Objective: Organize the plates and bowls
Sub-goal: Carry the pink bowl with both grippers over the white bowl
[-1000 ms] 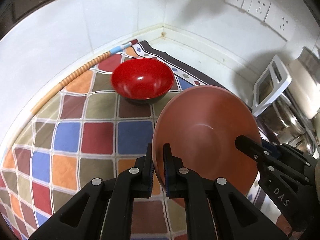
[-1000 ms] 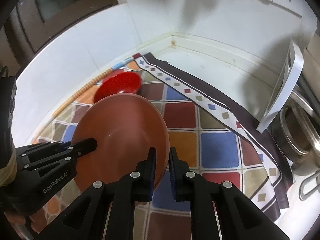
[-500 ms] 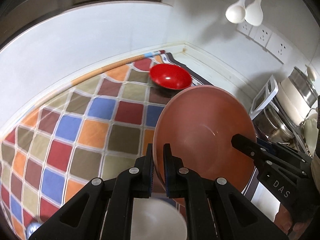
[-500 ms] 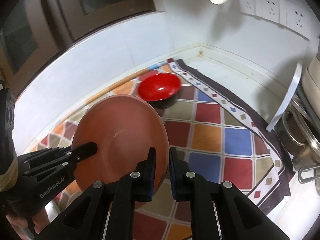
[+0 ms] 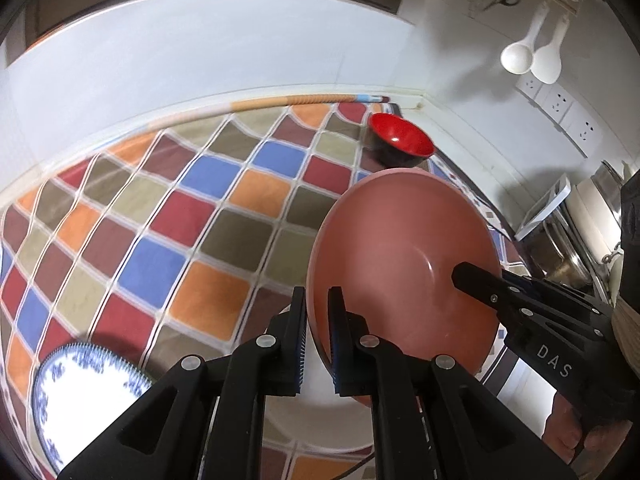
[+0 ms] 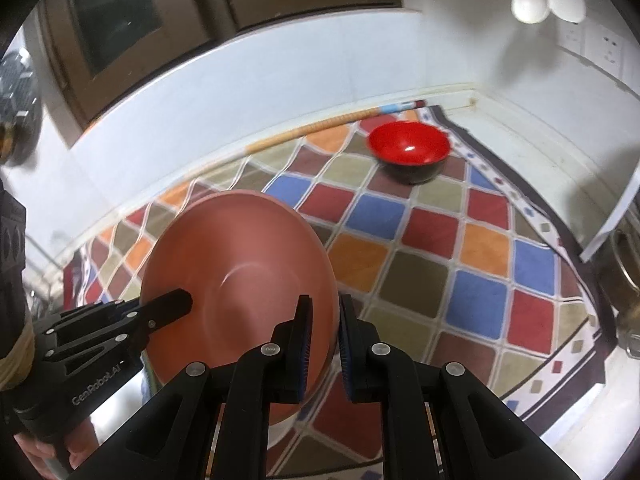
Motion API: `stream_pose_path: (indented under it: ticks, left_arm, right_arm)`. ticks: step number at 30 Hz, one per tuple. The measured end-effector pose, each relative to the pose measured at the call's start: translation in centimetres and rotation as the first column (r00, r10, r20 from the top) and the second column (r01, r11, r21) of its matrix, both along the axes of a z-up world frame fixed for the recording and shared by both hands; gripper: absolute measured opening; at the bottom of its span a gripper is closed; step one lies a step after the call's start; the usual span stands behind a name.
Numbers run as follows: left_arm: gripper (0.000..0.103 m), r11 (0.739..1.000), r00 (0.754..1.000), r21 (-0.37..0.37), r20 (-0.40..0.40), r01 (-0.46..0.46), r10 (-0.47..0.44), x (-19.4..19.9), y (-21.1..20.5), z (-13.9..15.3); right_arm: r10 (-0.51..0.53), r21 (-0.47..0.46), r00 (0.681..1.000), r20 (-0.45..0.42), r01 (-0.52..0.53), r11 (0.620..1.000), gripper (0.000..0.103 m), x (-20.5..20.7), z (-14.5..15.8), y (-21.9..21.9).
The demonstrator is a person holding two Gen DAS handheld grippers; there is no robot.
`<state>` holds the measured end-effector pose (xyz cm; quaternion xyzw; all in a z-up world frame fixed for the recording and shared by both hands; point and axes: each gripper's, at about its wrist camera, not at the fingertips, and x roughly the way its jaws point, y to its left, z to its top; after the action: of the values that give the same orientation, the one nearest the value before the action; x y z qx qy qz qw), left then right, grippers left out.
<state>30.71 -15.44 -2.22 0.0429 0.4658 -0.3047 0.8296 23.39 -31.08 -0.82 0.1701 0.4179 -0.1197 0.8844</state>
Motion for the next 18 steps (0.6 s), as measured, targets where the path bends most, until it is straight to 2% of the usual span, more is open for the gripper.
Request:
stream_pose_path:
  ticks: [9, 18]
  left_arm:
    - [0.012, 0.998, 0.996, 0.023, -0.076, -0.054, 0.056, -1.0, 2.5, -2.6]
    - [0.012, 0.997, 0.990, 0.050, -0.128, -0.061, 0.067, -1.3, 2.8, -4.2]
  right_arm:
    - [0.094, 0.026, 0.994, -0.064, -0.092, 0.995, 0.014, 0.3, -2.3, 2.9]
    - [0.120, 0.054, 0.985, -0.124, -0.114, 0.992, 0.014, 0.4, -4.2, 3.7]
